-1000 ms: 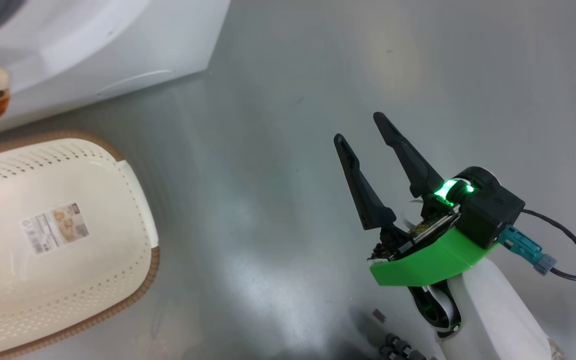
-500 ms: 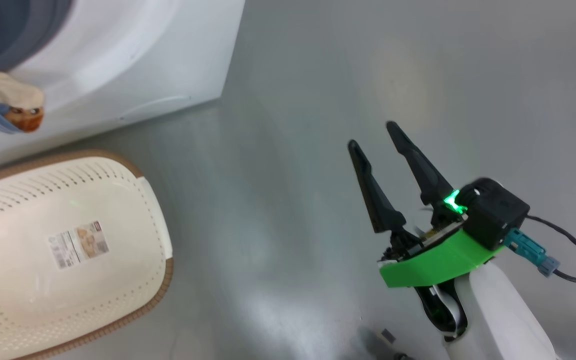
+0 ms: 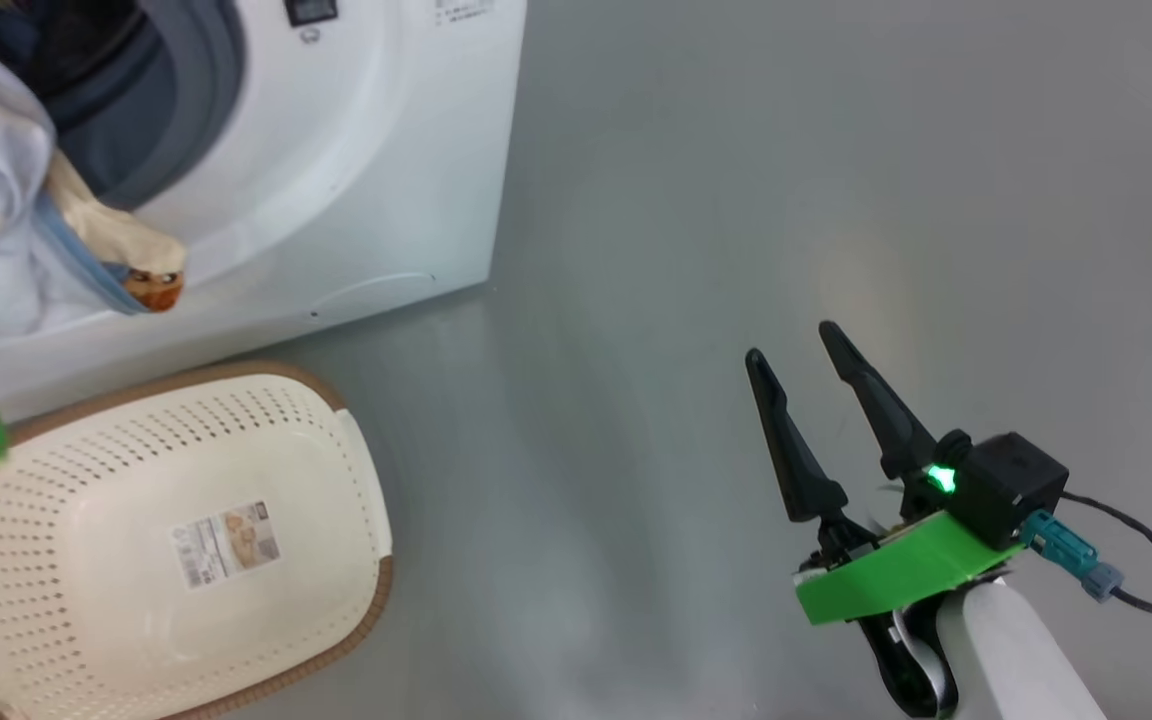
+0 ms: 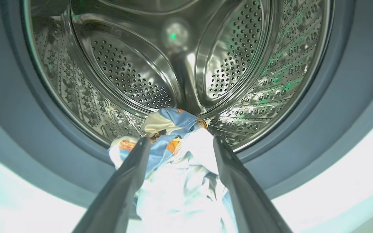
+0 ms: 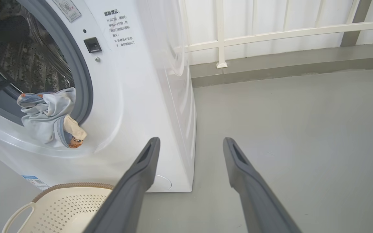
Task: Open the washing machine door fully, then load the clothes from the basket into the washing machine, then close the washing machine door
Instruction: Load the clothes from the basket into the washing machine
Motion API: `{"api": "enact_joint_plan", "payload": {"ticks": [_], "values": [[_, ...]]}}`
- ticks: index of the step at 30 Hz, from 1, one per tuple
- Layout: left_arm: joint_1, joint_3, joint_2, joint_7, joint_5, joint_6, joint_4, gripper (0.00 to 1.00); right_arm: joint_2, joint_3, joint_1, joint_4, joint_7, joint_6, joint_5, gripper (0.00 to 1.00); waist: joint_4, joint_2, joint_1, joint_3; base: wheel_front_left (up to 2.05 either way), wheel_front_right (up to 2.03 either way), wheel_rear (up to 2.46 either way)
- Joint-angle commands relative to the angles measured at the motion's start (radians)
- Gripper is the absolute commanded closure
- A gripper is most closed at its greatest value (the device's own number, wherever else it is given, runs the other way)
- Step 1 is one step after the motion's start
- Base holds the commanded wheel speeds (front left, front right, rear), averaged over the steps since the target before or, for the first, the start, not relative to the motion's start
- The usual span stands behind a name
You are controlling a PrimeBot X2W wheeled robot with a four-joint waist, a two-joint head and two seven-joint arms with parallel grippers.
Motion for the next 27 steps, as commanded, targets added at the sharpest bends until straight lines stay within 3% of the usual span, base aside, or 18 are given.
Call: {"api": "enact_joint_plan", "payload": {"ticks": [1, 10, 27], "values": [[0.069, 0.043, 0.035, -0.014, -0.001, 0.029, -0.079, 0.0, 0.002, 0.008, 0.036, -0.016, -0.004, 0.002, -0.019, 0.0, 0.037, 0.0, -0.0001, -0.054, 0.0, 0.0, 0.0], [0.34, 0.0, -0.026, -0.022, 0.02, 0.13, -0.288, 0.0, 0.002, -0.018, 0.086, -0.017, 0.027, 0.002, -0.05, 0.0, 0.094, 0.0, -0.0001, -0.141, 0.0, 0.0, 0.0], [0.539, -0.112, -0.099, -0.005, 0.031, 0.178, -0.338, 0.0, 0.002, -0.039, 0.175, -0.051, 0.089, 0.002, -0.074, 0.0, 0.15, 0.0, -0.0001, -0.267, 0.0, 0.0, 0.0]]}}
